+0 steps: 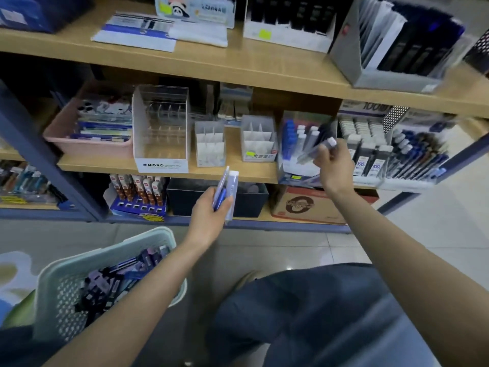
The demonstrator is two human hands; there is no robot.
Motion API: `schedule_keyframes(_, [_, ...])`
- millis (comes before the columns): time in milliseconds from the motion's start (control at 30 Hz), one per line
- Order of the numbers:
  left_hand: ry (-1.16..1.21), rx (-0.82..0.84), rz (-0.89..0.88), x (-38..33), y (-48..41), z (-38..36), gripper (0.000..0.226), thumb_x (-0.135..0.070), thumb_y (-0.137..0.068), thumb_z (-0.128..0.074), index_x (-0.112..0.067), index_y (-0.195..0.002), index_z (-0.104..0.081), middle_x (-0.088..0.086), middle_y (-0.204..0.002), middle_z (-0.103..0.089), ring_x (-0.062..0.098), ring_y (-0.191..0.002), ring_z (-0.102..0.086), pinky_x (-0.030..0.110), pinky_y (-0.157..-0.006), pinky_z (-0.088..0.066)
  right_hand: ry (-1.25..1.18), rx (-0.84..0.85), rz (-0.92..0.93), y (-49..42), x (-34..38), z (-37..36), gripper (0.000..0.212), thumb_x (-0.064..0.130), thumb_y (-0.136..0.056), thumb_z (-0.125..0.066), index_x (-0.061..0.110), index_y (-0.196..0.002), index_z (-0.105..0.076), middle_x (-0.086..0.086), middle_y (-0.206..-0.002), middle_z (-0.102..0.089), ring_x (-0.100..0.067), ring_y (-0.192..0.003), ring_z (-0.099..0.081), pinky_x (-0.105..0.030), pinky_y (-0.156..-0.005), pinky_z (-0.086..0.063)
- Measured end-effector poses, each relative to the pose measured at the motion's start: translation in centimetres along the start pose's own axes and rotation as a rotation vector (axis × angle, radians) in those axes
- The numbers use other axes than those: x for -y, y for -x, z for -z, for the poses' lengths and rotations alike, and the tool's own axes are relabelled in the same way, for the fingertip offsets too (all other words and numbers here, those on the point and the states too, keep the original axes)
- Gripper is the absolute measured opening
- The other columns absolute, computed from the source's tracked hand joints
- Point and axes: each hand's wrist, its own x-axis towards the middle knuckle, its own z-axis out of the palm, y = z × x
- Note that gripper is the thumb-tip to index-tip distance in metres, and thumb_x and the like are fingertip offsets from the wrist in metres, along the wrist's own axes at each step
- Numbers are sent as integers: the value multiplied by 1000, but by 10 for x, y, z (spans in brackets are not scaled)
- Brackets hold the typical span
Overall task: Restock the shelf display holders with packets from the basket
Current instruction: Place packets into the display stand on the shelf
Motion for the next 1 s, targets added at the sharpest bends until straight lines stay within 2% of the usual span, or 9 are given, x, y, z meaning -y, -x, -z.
schedule_keyframes(67, [-12, 0, -22, -3, -11, -9, 13, -18, -94, -54, -6, -98, -57, -2, -77, -51, 12, -72, -51, 18, -62, -46, 83, -1, 41, -23, -11, 0, 10, 17, -98, -45, 10, -92, -49, -23, -89, -61, -37, -86, -59, -34, -68, -43])
schedule_keyframes(167, [-46, -14, -63, -6, -25, -18, 8, -17, -93, -55, -9, -93, -55, -6, -72, -48, 7, -66, -48, 6, -55, -40, 139, 15, 68, -50, -24, -5, 11, 14, -97, -49, 6, -99, -56, -20, -87, -63, -36, -79, -60, -40, -67, -46])
schedule_keyframes(233, [-75, -36, -78, -4, -33, -22, 9, -15, -92, -56, -9, -86, -52, -6, -68, -45, 7, -62, -45, 6, -54, -38, 160, 26, 94, -61, -29, -11, 11, 10, -95, -49, 5, -100, -57, -14, -83, -63, -28, -71, -56, -33, -62, -42])
schedule_keyframes(367, [-89, -37, -42, 5, -47, -28, 14, -16, -92, -56, -5, -85, -54, -1, -69, -47, 9, -63, -44, 8, -53, -37, 222, 84, 192, -71, -36, -25, 17, 6, -93, -52, 2, -108, -58, -10, -89, -63, -22, -79, -54, -25, -66, -35])
schedule_keyframes(433, [-81, -31, -35, 8, -52, -31, 13, -17, -92, -56, -6, -86, -55, -1, -70, -48, 9, -63, -45, 8, -53, -37, 263, 97, 229, -74, -38, -29, 19, 7, -93, -51, 2, -110, -58, -6, -91, -61, -21, -80, -52, -23, -68, -32])
schedule_keyframes(567, [-58, -16, -16, 12, -58, -35, 8, -17, -92, -56, -10, -89, -55, -4, -71, -50, 6, -64, -48, 7, -52, -39, 339, 112, 287, -83, -39, -27, 15, 4, -92, -50, 1, -104, -58, -15, -90, -62, -26, -76, -51, -27, -65, -32])
schedule_keyframes(667, [-45, -6, -6, 13, -59, -37, 8, -17, -92, -56, -12, -87, -54, -4, -70, -50, 6, -63, -48, 7, -51, -38, 355, 160, 292, -88, -42, -22, 13, 3, -93, -49, -3, -103, -56, -13, -83, -56, -24, -72, -46, -25, -60, -26])
schedule_keyframes(867, [-48, -1, 16, 15, -63, -38, 8, -19, -92, -56, -12, -90, -53, -7, -71, -50, 7, -66, -49, 15, -56, -37, 390, 235, 301, -89, -50, -20, 16, 4, -93, -50, 3, -107, -59, -2, -84, -54, -18, -72, -48, -20, -63, -31])
schedule_keyframes(1000, [-62, -4, 24, 15, -65, -40, 10, -20, -93, -55, -11, -95, -55, -10, -73, -49, 5, -66, -49, 12, -54, -37, 396, 294, 230, -85, -53, -28, 30, 1, -92, -51, 7, -121, -58, 0, -86, -55, -16, -79, -51, -18, -69, -34])
